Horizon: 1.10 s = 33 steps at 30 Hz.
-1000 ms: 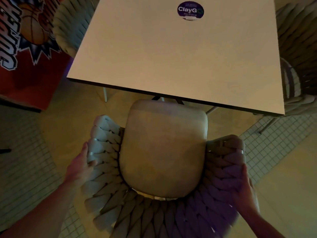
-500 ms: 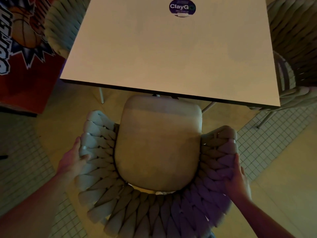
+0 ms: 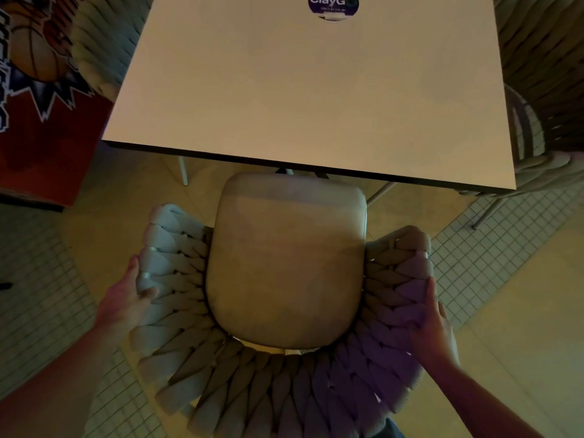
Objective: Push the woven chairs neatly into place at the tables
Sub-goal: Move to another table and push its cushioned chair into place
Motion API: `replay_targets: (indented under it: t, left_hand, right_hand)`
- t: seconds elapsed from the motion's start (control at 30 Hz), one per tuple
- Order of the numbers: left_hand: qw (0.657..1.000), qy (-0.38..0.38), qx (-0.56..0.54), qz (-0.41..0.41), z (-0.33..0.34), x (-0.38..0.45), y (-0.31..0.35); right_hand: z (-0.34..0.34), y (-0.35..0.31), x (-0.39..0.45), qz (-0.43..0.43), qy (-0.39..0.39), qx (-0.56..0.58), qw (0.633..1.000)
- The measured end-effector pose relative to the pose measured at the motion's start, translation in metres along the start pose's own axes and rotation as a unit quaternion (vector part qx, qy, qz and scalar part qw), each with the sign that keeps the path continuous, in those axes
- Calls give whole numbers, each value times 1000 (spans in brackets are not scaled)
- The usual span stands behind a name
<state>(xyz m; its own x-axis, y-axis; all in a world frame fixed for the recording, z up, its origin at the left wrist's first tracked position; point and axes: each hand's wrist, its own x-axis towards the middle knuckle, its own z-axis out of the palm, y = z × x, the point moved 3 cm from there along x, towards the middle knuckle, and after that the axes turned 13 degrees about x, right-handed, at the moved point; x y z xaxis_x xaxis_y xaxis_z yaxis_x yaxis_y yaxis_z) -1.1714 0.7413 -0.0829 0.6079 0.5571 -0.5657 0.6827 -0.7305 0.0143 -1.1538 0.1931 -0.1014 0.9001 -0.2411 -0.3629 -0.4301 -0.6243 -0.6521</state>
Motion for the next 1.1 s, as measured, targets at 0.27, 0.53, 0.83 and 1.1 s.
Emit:
replay_targets:
  t: [0.27, 0.53, 0.83, 1.1]
  left_hand:
    - [1000, 7, 7, 13, 4, -4, 1]
    - [1000, 7, 15, 12, 8, -3, -1]
    - [980, 147, 95, 93, 12, -44, 99]
    - [960, 64, 17, 273, 38, -133, 249]
  right_hand:
    - [-5, 5, -6, 16, -6, -8, 1000]
    - [-7, 11, -4, 24, -14, -19, 999]
    - [-24, 4, 5, 55, -19, -11, 998]
    - [-68, 10, 27, 44, -53, -41, 997]
